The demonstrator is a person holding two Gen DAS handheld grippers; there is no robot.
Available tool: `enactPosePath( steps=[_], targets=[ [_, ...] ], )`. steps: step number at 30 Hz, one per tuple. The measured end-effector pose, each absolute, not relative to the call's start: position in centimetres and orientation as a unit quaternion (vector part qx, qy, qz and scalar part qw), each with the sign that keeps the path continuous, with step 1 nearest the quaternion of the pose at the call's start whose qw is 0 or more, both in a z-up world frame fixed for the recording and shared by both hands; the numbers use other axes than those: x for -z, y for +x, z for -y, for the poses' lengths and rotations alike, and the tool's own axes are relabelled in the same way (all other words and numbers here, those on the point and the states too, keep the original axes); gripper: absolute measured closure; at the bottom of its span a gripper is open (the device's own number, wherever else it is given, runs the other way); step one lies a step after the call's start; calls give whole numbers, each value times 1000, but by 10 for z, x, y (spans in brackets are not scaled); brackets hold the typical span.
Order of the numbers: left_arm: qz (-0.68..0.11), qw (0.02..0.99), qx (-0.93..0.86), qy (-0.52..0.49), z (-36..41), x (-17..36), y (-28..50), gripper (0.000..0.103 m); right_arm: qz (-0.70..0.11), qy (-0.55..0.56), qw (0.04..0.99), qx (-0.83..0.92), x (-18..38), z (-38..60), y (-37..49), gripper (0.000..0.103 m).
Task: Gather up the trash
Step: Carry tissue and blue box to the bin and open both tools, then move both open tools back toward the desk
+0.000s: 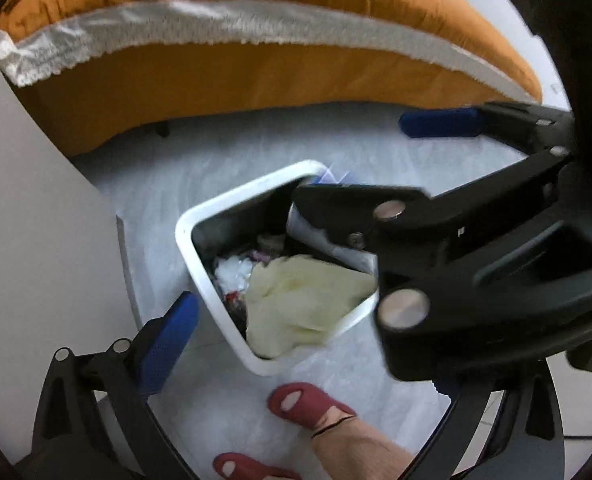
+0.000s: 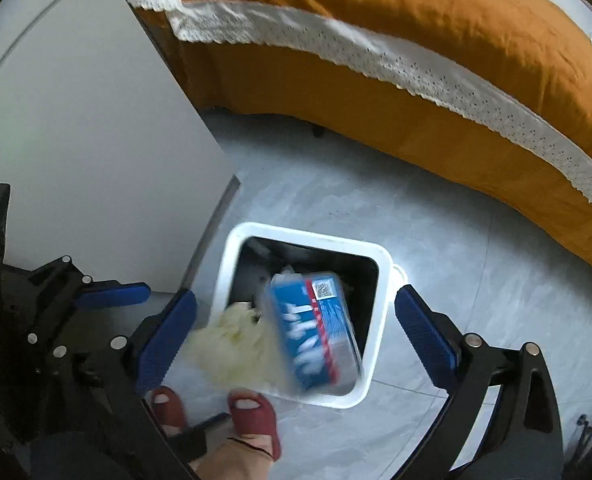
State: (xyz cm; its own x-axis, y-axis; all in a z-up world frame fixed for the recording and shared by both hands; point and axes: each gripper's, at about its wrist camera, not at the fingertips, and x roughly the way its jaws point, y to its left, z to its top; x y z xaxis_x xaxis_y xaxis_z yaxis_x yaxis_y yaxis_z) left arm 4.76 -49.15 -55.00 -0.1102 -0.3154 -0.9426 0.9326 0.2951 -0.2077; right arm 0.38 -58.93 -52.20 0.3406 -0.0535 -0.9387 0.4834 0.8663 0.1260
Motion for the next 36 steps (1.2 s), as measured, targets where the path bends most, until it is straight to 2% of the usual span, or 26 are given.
enactPosePath(
  steps=[8,15,20,26,36],
  targets=[
    [-531,611,510,292,486,550,54,5,-546,195,792,189,518,586,-5,4],
    [-531,625,500,277,480,521,62,5,-537,197,798,193,490,582,-6,4],
    [-521,648,495,252,470,473,65,5,-513,198,812,197,441,576,-13,4],
    [-501,683,489,207,456,387,66,5,-466,197,840,195,365,566,-20,4],
    [-439,743,474,173,424,283,66,5,-394,143,890,178,255,551,-18,4]
  ],
)
